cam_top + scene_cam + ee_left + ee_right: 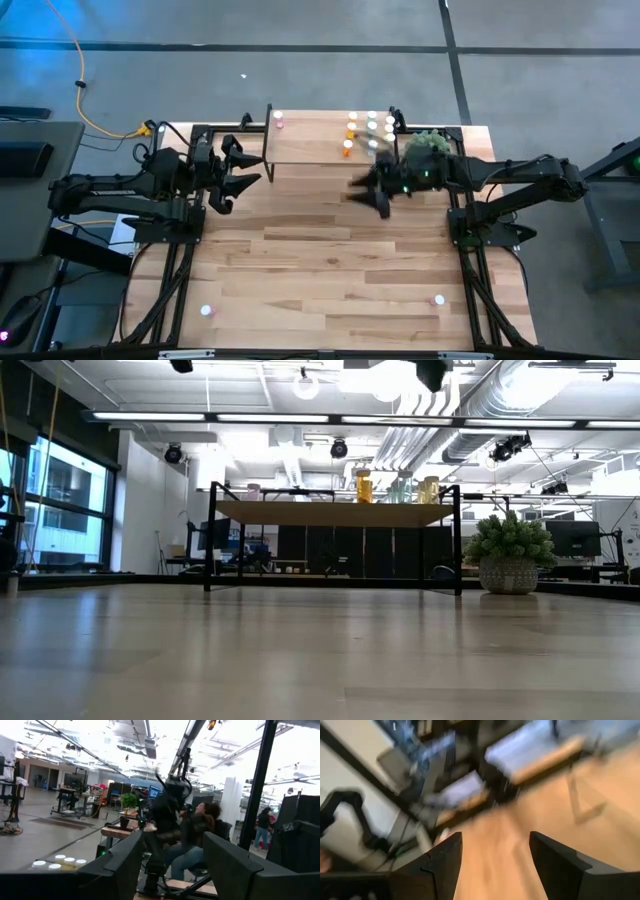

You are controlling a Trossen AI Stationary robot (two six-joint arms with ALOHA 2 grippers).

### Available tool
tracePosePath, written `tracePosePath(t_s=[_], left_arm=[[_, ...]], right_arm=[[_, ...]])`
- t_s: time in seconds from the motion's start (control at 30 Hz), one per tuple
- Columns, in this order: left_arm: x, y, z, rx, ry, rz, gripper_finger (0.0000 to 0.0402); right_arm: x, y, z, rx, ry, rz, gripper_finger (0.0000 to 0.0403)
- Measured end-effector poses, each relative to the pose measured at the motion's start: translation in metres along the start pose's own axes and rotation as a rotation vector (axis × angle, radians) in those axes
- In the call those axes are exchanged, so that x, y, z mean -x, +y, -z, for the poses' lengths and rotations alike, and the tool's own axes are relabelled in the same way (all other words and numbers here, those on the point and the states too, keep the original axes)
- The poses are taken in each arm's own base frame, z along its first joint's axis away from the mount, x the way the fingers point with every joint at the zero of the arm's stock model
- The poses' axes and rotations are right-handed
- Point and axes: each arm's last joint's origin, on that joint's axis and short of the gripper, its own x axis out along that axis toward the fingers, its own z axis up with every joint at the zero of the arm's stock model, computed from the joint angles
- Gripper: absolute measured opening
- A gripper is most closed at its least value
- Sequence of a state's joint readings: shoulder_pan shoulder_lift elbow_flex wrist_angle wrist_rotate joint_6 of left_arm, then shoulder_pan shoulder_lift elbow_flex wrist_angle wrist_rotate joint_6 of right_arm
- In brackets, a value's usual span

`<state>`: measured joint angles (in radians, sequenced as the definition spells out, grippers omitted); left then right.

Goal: Pick and place medicine bottles onto shelf by color
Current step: Put the right pink pill bottle onto the shelf aligned with the other pink pill bottle

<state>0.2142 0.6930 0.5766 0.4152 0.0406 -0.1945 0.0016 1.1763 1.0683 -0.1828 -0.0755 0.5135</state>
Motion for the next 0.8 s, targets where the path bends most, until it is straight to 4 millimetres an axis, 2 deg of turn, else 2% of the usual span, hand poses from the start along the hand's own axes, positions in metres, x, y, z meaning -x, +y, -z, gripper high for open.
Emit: tracePosePath(t_s=[0.17,0.27,0.37,0.57,0.8], left_arm=[[0.000,0.000,0.001,0.012,0.006,-0.001,0.0195],[0.000,0.000,0.001,0.012,0.007,-0.002,0.0195],[0.000,0.001,0.001,0.012,0.004,-0.014,0.0195],[0.000,0.001,0.001,0.014,0.004,-0.021,0.0195],[0.000,0.001,0.001,0.014,0.003,-0.021,0.0195]], right_arm=[[0.010,0.026,0.055,-0.220,0.397,0.092,0.0223],[0.024,0.043,0.097,-0.413,0.668,0.265,0.0223],[0.041,0.063,0.133,-0.579,0.825,0.467,0.0222],[0.060,0.096,0.187,-0.807,0.880,0.782,0.0223],[0.057,0.108,0.236,-0.840,0.884,1.021,0.0222]])
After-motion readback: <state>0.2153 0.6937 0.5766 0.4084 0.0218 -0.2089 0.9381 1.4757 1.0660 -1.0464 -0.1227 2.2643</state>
